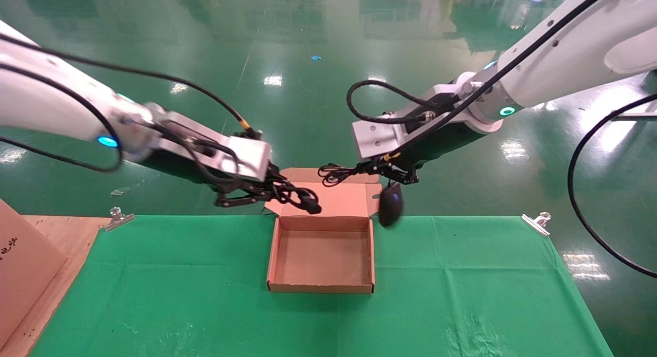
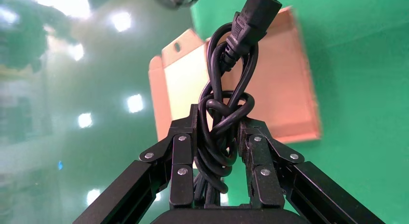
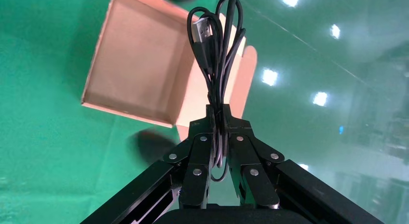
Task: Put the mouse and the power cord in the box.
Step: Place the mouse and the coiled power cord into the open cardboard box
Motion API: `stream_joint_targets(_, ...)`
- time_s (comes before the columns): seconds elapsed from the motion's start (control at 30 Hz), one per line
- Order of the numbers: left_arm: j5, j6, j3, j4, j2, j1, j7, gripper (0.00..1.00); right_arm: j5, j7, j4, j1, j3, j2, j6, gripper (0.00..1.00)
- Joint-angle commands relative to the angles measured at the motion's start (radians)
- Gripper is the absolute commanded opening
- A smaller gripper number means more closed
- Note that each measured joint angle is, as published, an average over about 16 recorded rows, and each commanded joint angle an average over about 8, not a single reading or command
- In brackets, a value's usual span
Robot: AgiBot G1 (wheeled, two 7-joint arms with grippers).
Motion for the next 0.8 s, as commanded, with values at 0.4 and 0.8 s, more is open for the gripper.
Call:
stream_joint_targets(0.4, 0.061, -0.558, 0.046, -0.146, 0.106, 0.295, -0.225, 0.00, 0.025, -0.045, -0.048, -0.007, -0.006, 0.037, -0.004, 0.00)
stream_joint_targets(0.8, 0.167, -0.698, 0.313, -0.281, 0.117, 0.433, -0.511, 0.00, 0.040, -0.096, -0.102, -0.050, 0.000, 0.075, -0.009, 0.00)
